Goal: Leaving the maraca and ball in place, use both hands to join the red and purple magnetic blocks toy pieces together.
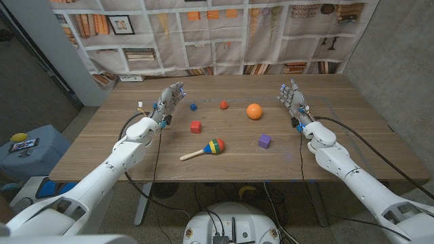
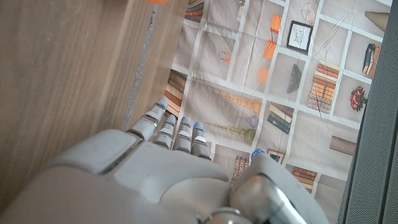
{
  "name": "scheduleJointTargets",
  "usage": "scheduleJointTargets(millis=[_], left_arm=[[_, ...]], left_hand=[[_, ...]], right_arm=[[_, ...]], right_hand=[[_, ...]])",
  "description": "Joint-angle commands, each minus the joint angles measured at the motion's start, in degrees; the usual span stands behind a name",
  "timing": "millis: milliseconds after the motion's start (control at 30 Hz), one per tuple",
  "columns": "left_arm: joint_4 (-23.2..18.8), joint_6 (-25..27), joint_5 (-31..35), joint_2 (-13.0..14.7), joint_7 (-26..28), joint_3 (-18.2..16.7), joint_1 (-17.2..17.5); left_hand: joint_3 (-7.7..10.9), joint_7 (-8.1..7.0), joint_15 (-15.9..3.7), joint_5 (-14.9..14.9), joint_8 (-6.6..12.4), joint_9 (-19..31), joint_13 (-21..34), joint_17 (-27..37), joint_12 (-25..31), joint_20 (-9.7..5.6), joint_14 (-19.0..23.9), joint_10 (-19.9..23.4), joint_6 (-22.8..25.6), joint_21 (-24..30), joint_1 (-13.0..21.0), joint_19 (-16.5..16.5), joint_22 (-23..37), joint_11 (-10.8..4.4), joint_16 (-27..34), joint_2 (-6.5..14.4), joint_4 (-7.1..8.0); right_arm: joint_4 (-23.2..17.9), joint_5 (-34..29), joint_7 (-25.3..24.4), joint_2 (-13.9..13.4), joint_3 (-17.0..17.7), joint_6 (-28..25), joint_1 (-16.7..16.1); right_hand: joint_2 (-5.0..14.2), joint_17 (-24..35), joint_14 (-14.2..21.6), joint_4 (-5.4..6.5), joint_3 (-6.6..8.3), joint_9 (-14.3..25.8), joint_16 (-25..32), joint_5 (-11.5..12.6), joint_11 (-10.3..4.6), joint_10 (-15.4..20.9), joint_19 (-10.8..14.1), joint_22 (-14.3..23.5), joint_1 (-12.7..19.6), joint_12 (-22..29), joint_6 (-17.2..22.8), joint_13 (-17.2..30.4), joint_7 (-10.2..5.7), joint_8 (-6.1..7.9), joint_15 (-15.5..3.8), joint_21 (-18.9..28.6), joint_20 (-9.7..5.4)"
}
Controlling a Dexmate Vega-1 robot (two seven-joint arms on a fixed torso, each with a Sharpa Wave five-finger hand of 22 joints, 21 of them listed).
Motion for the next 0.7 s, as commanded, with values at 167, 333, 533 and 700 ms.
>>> scheduleJointTargets(millis=[167,333,533,700], left_arm=[[-10.86,5.43,1.59,8.21,1.96,-2.23,3.95],[-14.14,6.75,3.13,10.81,3.41,-2.94,5.46],[-18.1,8.82,6.23,13.67,6.03,-3.42,6.73],[-20.28,10.8,7.96,15.74,6.51,-3.62,6.92]], left_hand=[[0.98,-0.46,-0.87,-0.51,0.62,0.31,0.33,0.24,0.37,-0.62,0.54,1.43,2.59,0.18,2.22,1.14,0.18,-1.02,0.19,0.63,-3.65],[1.45,-0.78,-1.43,-0.63,0.6,0.33,0.35,0.24,0.46,-0.52,1.29,2.29,3.62,0.25,3.44,1.81,0.19,-1.55,0.3,0.46,-5.71],[1.96,-1.17,-1.62,-0.56,0.69,0.35,0.37,0.25,0.51,-0.67,1.87,3.08,4.67,0.15,4.93,2.03,0.19,-2.03,0.31,0.22,-7.83],[2.33,-2.56,-1.72,-0.45,0.9,0.38,0.4,0.27,0.55,-0.78,2.41,3.93,5.89,-0.03,6.88,1.98,0.18,-2.65,0.28,-0.66,-9.78]], right_arm=[[-0.23,-0.5,-0.53,-0.09,0.23,0.92,-0.57],[-0.52,-0.44,-0.42,-0.4,0.38,1.0,-0.94],[-0.63,-0.21,-0.12,-0.68,0.5,0.88,-1.16],[-0.27,-0.06,0.12,-0.64,0.58,1.1,-1.14]], right_hand=[[0.35,-0.1,0.34,-0.17,0.45,0.13,0.35,0.33,-0.06,0.47,0.26,0.06,-0.09,0.36,0.35,0.08,-0.18,0.25,-0.08,0.27,-0.16],[0.39,-0.23,0.3,-0.23,0.51,0.13,0.34,0.38,-0.07,0.44,0.23,0.06,-0.12,0.36,0.32,0.05,-0.21,0.24,-0.12,0.28,-0.17],[0.41,-0.38,0.29,-0.3,0.57,0.13,0.35,0.43,-0.09,0.44,0.2,0.05,-0.16,0.37,0.29,0.03,-0.23,0.24,-0.2,0.3,-0.19],[0.43,-0.5,0.26,-0.35,0.62,0.13,0.35,0.46,-0.08,0.43,0.2,0.05,-0.19,0.37,0.25,0.01,-0.21,0.24,-0.13,0.31,-0.21]])
